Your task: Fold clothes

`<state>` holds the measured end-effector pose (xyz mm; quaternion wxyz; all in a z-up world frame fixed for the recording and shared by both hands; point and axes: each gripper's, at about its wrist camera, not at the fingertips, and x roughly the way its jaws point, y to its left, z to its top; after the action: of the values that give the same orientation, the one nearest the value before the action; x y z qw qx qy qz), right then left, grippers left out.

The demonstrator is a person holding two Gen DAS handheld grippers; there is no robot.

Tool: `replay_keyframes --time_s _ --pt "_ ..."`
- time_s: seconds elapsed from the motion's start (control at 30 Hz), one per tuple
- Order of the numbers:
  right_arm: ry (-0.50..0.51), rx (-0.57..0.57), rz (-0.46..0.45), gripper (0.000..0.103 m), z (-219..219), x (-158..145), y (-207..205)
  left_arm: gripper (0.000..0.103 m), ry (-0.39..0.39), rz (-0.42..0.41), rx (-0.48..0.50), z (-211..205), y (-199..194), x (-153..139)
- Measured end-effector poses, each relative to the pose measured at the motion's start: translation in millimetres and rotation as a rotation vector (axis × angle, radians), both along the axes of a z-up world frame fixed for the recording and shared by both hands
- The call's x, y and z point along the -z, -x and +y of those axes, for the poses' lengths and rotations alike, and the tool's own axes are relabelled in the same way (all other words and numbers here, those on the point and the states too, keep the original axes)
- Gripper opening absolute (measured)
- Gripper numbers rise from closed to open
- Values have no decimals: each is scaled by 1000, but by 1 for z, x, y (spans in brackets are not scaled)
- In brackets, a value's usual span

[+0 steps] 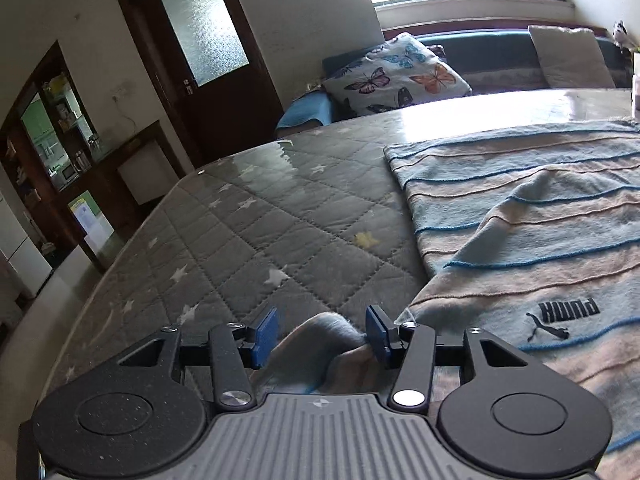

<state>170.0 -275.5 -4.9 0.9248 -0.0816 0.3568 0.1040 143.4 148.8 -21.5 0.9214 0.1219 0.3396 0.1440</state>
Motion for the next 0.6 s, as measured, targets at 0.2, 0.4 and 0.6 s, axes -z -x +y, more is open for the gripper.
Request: replay_keyframes --time_s 0.2,0.4,0.6 --pt "52 -4 14 52 3 16 21 56 -36 -12 -22 1 16 5" --pt "18 14 -7 60 -4 6 42 57 -25 -30 -37 -4 33 -3" --pt "-8 -91 -28 77 21 0 76 72 -42 -77 57 -40 67 -12"
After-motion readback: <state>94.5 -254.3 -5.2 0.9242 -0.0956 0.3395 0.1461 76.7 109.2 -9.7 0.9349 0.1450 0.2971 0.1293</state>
